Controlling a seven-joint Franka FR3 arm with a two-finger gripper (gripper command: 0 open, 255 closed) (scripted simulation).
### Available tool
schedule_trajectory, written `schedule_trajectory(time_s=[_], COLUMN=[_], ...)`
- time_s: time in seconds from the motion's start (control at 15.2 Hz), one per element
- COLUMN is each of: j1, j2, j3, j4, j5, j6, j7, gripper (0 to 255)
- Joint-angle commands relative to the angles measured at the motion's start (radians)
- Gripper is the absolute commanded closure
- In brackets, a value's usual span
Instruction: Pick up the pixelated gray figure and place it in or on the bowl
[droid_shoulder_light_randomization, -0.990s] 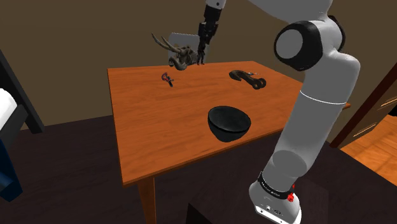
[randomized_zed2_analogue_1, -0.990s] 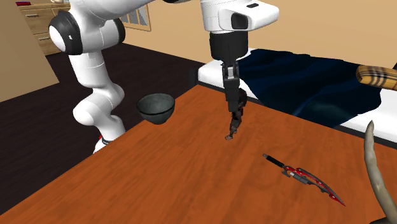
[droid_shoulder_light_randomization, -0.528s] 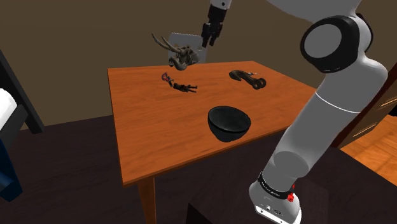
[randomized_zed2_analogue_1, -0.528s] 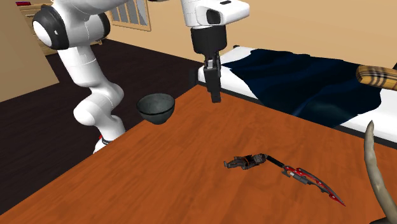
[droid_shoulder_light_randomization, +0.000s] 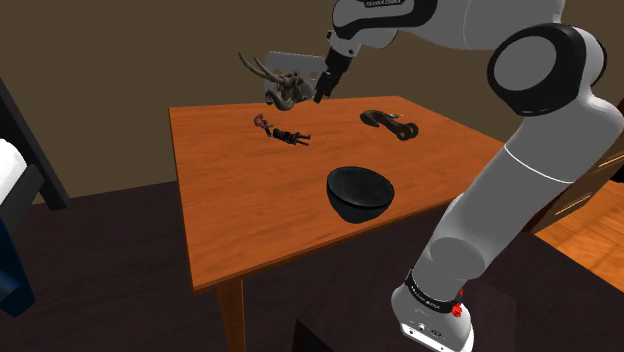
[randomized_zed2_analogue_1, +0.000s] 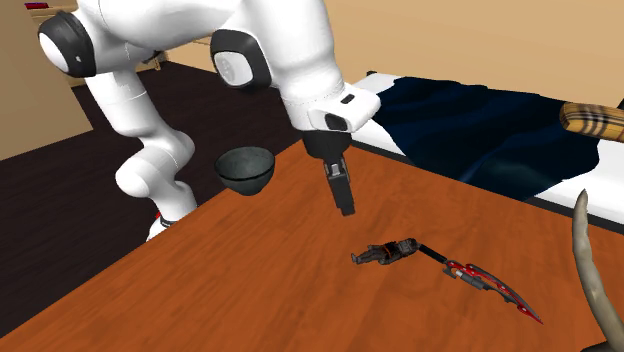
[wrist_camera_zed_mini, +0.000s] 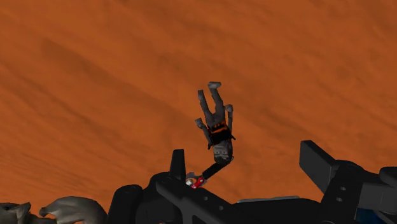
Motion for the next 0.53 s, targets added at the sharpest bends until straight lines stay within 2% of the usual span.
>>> schedule_trajectory(time_s=[0.0, 0.33, 0.46], j1=[0.004, 0.02, 0.022], j2=[0.005, 0.068, 0.085], j3=[-0.015, -0.054, -0.052], j4=[-0.065, -0.172, -0.179], j5=[0.04, 0.185, 0.197], j6=[0.087, 0.267, 0.289], j7=[-0.088, -0.336, -0.344], gripper=[0, 0, 0])
